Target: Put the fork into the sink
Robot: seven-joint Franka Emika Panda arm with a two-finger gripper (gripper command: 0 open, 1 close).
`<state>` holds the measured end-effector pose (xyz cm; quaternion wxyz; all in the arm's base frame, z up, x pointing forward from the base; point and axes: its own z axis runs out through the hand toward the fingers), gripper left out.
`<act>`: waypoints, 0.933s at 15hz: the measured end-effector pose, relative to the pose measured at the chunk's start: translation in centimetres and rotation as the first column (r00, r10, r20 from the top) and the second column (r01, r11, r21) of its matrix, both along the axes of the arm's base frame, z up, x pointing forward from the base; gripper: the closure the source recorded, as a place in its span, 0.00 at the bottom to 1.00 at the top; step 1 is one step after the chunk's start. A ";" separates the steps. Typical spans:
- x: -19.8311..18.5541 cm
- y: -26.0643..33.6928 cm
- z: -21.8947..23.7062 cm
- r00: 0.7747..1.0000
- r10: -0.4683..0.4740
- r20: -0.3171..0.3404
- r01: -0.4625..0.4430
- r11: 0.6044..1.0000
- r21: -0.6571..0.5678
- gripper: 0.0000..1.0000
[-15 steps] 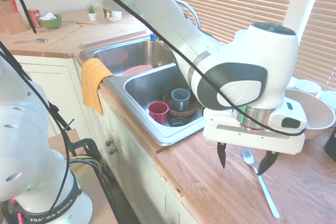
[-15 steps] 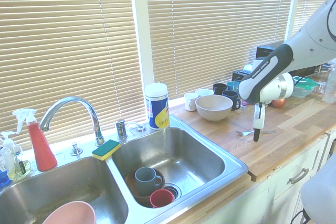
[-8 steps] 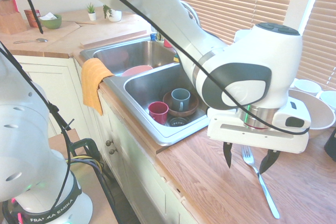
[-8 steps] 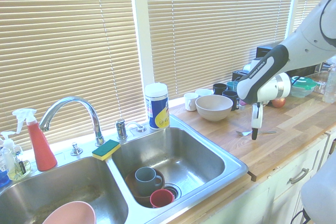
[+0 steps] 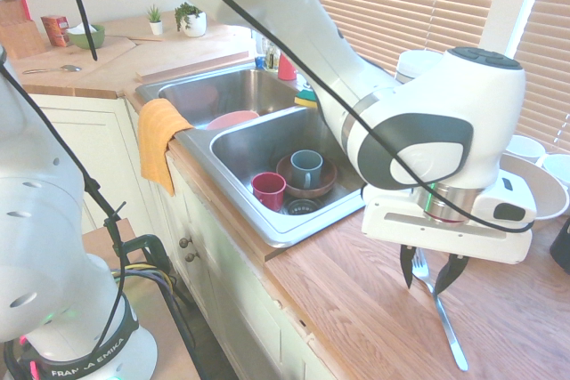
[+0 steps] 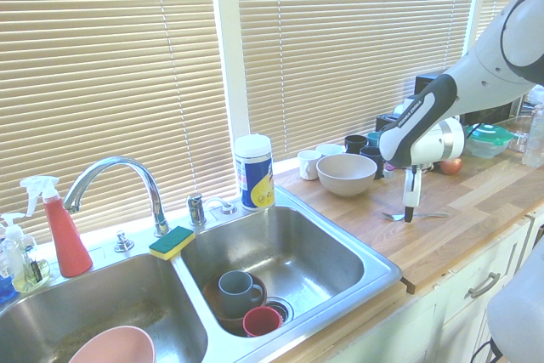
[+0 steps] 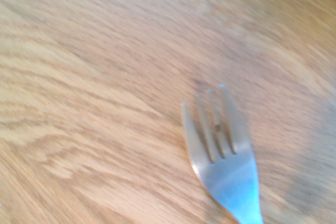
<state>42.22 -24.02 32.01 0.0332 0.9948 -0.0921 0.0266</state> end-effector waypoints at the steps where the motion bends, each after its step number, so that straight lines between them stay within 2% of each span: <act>1: 0.0 -0.1 0.0 1.000 -0.003 0.000 0.003 1.000 0.002 1.00; 9: -0.2 -0.5 0.0 0.999 -0.037 -0.003 0.037 0.999 0.020 1.00; 12: 0.3 -0.5 1.5 0.983 -0.182 -0.034 0.183 0.982 0.048 1.00; 14: 0.4 0.7 5.3 0.961 -0.272 -0.048 0.275 0.960 0.051 1.00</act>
